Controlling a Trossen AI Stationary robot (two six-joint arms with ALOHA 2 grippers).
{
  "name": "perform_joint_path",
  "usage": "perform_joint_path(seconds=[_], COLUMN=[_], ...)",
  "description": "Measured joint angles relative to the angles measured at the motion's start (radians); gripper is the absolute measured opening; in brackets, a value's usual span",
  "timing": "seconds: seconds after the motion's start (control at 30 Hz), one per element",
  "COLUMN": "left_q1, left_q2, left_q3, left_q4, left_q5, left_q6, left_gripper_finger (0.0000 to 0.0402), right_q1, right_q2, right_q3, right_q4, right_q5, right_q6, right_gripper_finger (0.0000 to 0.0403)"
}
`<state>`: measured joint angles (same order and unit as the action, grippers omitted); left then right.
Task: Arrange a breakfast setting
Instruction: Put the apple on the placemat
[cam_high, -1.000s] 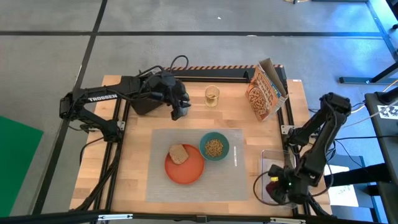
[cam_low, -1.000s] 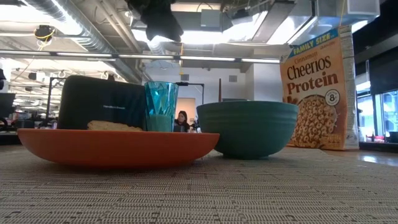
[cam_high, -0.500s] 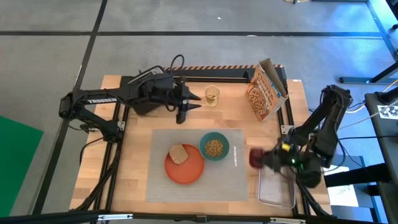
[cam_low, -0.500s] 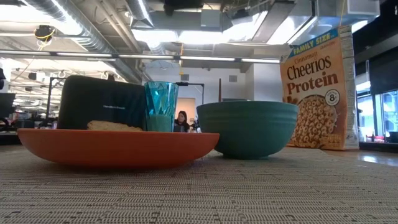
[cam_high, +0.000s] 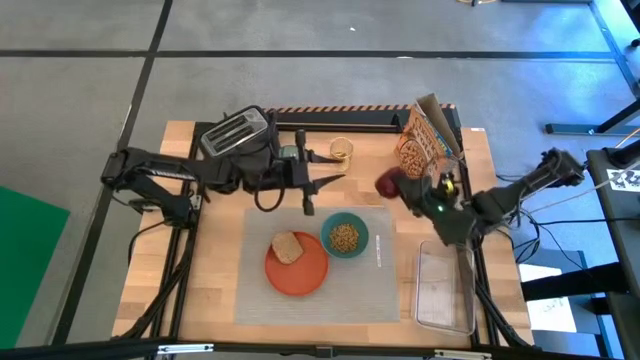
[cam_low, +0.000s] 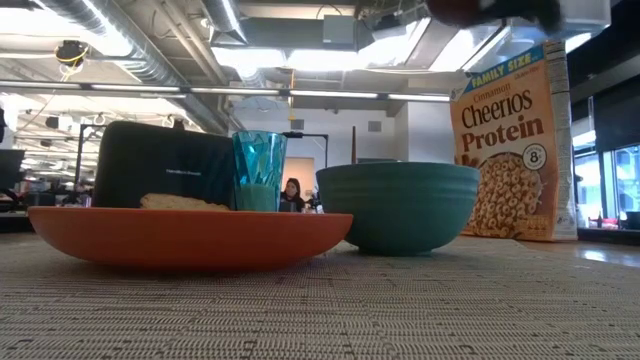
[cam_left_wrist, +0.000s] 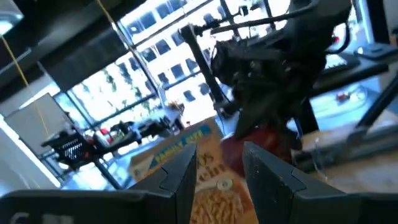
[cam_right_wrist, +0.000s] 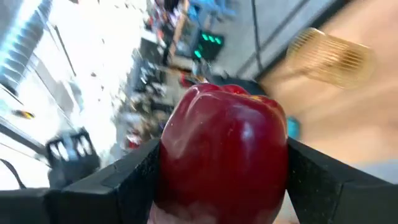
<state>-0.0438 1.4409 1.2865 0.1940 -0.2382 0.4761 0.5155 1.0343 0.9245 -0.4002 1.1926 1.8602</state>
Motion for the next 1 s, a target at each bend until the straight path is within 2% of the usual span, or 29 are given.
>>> perform_joint_path(seconds=[0.1, 0.27, 0.4, 0.73, 0.83, 1.0], left_q1=[-0.009, -0.01, -0.033, -0.057, -0.052, -0.054], left_q2=[0.02, 0.026, 0.026, 0.045, 0.08, 0.139], left_q3=[0.0, 0.0, 0.0, 0.0, 0.002, 0.033], left_q4=[0.049, 0.058, 0.111, 0.188, 0.262, 0.269], left_q5=[0.025, 0.153, 0.178, 0.163, 0.171, 0.174], left_q6=[0.007, 0.071, 0.107, 0.238, 0.253, 0.271], left_gripper_finger=[0.0125, 0.0125, 0.0125, 0.0125, 0.0125, 0.0125], right_q1=[-0.06, -0.132, -0.153, -0.152, -0.152, -0.151], right_q2=[0.013, 0.016, 0.016, 0.024, 0.039, 0.052], right_q3=[0.0, 0.0, 0.0, 0.0, 0.0, 0.0], right_q4=[0.205, 0.524, 0.67, 0.725, 0.752, 0.761], right_q5=[-0.022, -0.208, -0.285, -0.337, -0.343, -0.347], right_q6=[-0.136, -0.371, -0.477, -0.473, -0.474, -0.455], right_gripper_finger=[0.0279, 0.0283, 0.0283, 0.0283, 0.0283, 0.0283])
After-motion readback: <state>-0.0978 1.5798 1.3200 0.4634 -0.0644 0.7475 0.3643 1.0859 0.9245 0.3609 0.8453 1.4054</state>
